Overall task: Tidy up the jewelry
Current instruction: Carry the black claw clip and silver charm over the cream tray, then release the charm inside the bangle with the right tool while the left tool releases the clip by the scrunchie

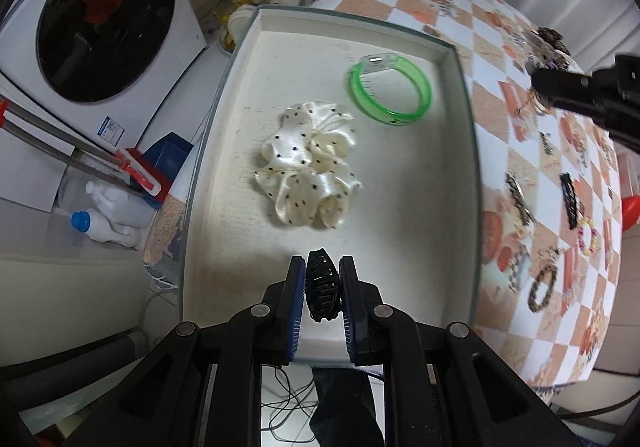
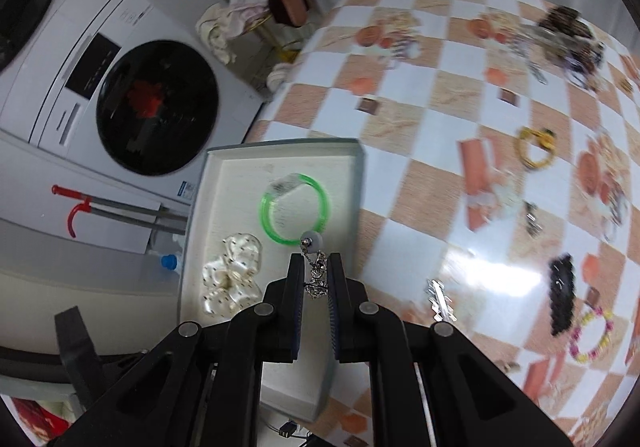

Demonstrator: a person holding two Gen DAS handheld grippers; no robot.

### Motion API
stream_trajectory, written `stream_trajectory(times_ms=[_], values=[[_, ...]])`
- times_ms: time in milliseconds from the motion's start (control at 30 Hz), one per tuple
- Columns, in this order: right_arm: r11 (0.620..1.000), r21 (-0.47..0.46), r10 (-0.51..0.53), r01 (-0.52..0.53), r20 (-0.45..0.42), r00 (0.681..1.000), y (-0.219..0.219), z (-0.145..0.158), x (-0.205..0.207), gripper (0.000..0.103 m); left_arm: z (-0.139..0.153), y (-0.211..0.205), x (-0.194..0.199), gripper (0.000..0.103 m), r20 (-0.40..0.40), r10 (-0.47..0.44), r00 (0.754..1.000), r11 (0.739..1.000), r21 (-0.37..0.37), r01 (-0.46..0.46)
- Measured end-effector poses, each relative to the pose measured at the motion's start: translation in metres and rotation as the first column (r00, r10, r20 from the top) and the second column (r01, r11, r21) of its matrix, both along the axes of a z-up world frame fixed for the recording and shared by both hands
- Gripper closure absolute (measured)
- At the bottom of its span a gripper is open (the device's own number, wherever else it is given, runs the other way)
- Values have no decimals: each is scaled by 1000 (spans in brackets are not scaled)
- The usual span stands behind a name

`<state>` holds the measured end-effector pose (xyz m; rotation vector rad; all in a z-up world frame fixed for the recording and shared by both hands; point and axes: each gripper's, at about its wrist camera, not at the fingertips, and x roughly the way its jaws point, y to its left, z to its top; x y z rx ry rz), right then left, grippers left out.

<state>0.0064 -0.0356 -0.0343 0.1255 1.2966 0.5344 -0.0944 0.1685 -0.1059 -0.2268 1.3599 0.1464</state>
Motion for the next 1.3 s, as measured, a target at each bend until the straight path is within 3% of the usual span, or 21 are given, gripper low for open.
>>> stream_trajectory(times_ms=[500, 1067, 1300], values=[[985, 1, 173, -173, -34, 984, 58, -45, 45, 91, -38, 16, 37, 80, 11, 161, 987, 987, 25, -161], [969, -57, 235, -239, -73, 969, 89, -99, 50, 91, -43, 10, 59, 80, 32, 134, 990, 981, 134, -137], [967, -59, 245, -249, -71, 967, 93, -100, 49, 90, -41, 7, 53, 80, 22, 154, 988, 977, 147, -156]])
